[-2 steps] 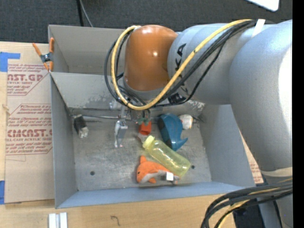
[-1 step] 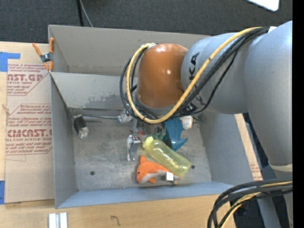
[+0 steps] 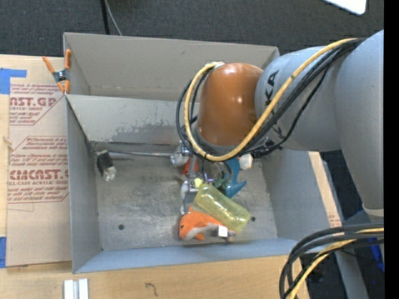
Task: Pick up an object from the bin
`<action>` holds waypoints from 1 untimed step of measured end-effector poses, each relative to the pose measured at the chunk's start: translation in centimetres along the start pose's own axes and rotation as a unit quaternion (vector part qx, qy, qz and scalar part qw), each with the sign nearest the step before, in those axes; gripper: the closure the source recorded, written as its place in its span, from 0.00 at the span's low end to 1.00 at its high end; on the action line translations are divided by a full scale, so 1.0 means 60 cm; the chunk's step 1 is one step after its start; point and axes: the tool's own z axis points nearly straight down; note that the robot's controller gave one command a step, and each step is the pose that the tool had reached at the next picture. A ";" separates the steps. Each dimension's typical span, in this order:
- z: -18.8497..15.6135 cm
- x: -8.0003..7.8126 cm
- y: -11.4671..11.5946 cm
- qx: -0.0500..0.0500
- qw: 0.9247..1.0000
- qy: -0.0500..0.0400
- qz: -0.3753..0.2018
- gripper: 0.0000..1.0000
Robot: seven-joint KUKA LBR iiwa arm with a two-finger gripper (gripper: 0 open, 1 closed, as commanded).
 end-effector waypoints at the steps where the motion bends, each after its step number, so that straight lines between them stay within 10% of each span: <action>1: 0.005 0.000 -0.024 0.000 0.998 -0.001 0.066 0.00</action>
Offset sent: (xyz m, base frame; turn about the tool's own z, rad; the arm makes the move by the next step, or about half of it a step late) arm 0.0210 -0.0706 -0.0852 -0.2760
